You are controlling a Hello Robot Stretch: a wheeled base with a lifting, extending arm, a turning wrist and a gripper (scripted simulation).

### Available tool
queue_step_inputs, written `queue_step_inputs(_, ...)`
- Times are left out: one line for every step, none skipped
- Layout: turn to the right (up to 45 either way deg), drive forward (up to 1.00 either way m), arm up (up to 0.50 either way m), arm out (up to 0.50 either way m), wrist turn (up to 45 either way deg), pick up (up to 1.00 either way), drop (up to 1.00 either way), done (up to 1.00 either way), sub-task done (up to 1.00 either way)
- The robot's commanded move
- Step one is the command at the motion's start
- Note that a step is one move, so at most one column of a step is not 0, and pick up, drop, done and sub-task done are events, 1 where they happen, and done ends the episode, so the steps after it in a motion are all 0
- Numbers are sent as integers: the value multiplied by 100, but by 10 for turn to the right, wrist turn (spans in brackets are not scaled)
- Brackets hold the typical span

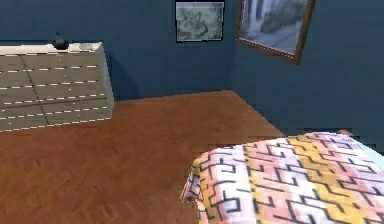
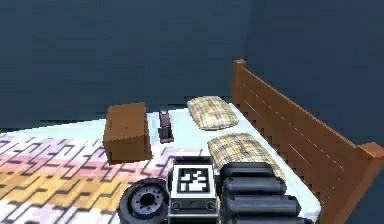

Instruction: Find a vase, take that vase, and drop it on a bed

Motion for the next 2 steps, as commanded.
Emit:
queue_step_inputs(450, 0, 0, 0, 0, 0, 0, 0, 0)
queue_step_inputs(-450, 0, 0, 0, 0, 0, 0, 0, 0)
